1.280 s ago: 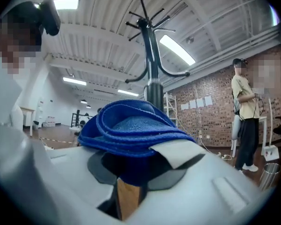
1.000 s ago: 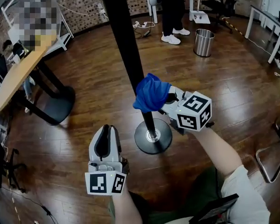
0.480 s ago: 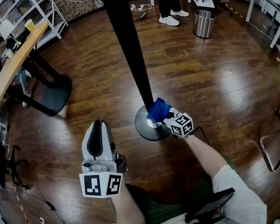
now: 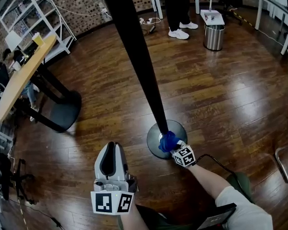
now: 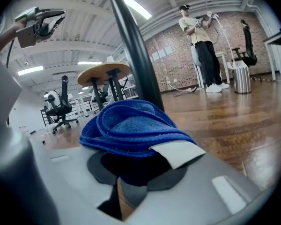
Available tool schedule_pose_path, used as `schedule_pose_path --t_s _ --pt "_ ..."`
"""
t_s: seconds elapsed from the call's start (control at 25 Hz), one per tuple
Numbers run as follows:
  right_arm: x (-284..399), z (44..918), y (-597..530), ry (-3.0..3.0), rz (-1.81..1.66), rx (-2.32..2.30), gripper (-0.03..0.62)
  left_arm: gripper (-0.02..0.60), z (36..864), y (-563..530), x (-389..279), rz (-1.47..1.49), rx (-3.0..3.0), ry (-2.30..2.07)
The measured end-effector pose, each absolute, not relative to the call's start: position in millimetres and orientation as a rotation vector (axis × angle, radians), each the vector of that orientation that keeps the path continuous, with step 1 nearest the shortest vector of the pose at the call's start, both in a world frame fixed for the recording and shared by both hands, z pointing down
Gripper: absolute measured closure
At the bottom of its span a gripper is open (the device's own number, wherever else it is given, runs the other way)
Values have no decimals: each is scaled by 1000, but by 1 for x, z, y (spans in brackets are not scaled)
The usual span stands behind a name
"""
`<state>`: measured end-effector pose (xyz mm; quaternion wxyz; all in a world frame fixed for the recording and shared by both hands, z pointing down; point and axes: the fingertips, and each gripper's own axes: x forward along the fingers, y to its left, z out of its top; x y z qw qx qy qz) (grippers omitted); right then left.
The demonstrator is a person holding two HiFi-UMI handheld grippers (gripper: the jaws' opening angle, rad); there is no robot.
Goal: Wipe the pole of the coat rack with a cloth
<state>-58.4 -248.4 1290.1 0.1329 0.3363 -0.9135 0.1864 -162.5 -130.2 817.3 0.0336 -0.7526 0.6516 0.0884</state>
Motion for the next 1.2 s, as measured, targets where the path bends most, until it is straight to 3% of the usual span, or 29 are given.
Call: schedule_pose_path --t_s 0.08,0.2,0.4,0.64,0.76,0.88,1.2 --pt "-81 1214 -246 -2729 378 1018 494 520 822 -129 -170 274 -2305 2028" --pt "-122 1029 -223 -2964 87 957 494 520 827 -128 -184 271 -2273 2075" --pt "-125 749 -215 -3262 -96 937 494 520 835 -121 -211 276 -2212 2159" --pt "-109 555 -237 -3333 -199 993 494 522 836 -122 -220 344 -2228 2157" --pt "-112 531 -250 -3273 -194 1020 494 522 835 -122 -214 390 -2260 2145" --pt "-123 563 -256 -3198 -124 1002 493 522 832 -117 -213 408 -2256 2153" --pt "-139 780 -278 -3034 -16 1104 493 522 831 -115 -217 387 -2247 2155"
